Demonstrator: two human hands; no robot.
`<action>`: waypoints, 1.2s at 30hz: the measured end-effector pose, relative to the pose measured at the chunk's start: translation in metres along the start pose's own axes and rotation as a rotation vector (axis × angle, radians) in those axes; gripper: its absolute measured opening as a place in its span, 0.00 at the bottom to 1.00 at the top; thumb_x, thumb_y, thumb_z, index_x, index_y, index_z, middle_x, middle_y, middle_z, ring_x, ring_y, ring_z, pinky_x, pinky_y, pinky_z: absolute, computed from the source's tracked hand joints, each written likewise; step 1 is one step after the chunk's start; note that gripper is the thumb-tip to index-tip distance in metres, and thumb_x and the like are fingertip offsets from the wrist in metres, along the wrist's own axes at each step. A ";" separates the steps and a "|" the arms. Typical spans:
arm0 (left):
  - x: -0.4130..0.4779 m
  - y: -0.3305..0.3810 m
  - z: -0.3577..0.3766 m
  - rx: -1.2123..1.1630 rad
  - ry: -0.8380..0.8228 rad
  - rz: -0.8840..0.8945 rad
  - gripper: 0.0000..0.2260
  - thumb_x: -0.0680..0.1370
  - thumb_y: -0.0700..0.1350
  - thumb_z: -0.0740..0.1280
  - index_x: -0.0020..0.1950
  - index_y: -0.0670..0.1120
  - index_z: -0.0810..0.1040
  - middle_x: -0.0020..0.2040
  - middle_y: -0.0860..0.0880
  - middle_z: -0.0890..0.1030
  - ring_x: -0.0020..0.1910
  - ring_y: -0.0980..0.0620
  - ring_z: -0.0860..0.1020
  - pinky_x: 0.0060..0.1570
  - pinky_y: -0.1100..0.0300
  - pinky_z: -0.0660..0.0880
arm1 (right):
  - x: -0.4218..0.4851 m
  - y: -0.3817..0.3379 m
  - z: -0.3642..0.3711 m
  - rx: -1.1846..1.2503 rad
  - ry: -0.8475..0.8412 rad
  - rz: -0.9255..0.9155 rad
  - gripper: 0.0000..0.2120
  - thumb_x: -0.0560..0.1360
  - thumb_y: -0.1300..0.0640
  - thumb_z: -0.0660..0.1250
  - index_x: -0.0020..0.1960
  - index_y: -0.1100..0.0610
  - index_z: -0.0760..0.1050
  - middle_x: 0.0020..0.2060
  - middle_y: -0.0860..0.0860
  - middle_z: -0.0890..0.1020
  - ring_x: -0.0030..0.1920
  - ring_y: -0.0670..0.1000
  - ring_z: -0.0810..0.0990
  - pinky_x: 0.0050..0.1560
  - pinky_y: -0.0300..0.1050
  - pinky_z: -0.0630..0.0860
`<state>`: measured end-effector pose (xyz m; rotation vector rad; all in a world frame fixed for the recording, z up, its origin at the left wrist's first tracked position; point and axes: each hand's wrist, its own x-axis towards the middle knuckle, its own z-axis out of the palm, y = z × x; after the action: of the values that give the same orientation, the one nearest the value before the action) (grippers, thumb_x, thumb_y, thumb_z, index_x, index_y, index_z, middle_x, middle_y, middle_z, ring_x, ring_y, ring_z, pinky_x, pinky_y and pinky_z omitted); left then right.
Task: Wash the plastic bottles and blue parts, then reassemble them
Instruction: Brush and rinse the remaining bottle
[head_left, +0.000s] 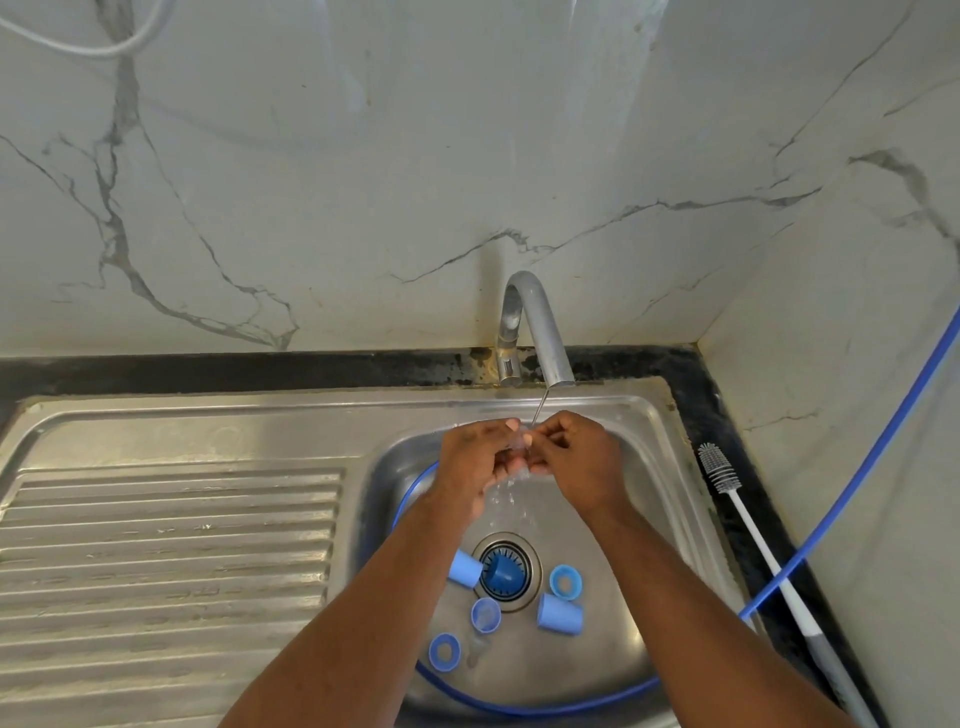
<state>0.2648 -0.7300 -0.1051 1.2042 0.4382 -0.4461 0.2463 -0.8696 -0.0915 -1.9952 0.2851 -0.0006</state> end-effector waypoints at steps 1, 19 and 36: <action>-0.001 0.001 0.002 -0.025 -0.027 -0.003 0.06 0.79 0.38 0.71 0.55 0.40 0.84 0.48 0.42 0.87 0.48 0.46 0.86 0.52 0.53 0.82 | 0.001 0.002 -0.001 -0.005 0.021 -0.010 0.03 0.75 0.60 0.74 0.44 0.55 0.81 0.35 0.48 0.86 0.37 0.44 0.85 0.42 0.41 0.84; 0.002 0.004 -0.015 -0.162 -0.067 -0.114 0.10 0.77 0.35 0.71 0.58 0.37 0.81 0.51 0.39 0.86 0.51 0.43 0.86 0.53 0.53 0.82 | 0.005 0.001 0.010 -0.059 0.016 -0.082 0.05 0.73 0.59 0.76 0.48 0.53 0.84 0.40 0.44 0.86 0.42 0.39 0.84 0.45 0.31 0.78; -0.016 -0.002 -0.002 0.089 -0.137 -0.144 0.09 0.80 0.41 0.69 0.60 0.41 0.81 0.54 0.43 0.86 0.56 0.44 0.84 0.56 0.46 0.82 | -0.025 0.013 -0.017 -0.067 0.052 -0.135 0.14 0.75 0.69 0.68 0.52 0.52 0.83 0.46 0.44 0.86 0.49 0.41 0.84 0.55 0.42 0.81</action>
<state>0.2506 -0.7273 -0.0982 1.2240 0.3922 -0.6737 0.2169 -0.8847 -0.0928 -2.0803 0.1849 -0.1308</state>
